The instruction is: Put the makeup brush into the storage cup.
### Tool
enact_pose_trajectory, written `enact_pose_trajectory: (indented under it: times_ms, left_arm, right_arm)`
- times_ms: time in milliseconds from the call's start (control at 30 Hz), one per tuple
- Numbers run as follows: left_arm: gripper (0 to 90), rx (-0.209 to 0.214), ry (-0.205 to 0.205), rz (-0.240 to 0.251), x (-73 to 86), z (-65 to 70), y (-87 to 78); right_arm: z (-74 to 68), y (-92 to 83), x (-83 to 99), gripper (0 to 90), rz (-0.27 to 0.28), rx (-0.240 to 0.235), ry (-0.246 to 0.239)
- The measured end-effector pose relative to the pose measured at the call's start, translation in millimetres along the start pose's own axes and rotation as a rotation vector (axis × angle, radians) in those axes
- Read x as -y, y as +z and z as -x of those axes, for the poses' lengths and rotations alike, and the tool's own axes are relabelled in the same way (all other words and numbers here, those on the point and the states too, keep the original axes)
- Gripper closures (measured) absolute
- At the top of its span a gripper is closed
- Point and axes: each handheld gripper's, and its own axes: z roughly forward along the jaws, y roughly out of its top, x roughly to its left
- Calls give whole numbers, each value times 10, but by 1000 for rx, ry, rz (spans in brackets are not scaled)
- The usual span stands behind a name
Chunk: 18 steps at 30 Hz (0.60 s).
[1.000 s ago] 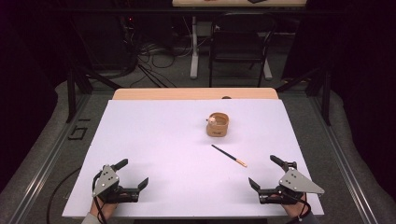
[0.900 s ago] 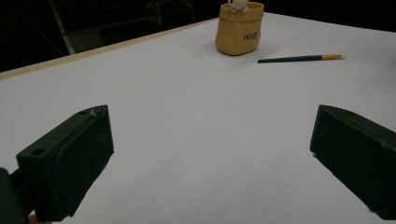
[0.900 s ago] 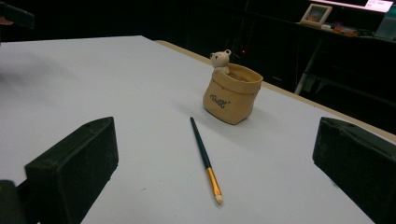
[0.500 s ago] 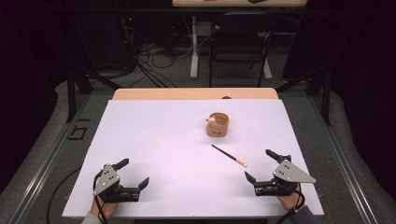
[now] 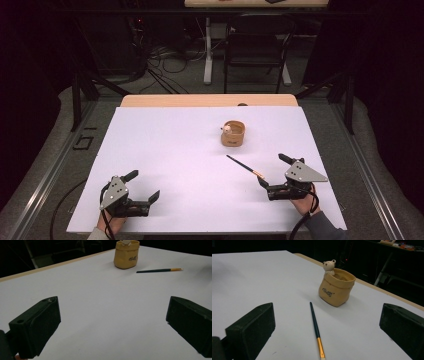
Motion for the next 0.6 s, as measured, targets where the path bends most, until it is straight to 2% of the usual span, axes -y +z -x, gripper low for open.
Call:
enact_pose_trajectory:
  times_ms: [167,600]
  left_arm:
    - [0,6,-2,-3,2,-4,10]
    - [0,5,5,-6,0,4,7]
  right_arm:
    - [41,83,-17,0,-21,-18,4]
    - [165,248,-72,0,-24,-26,4]
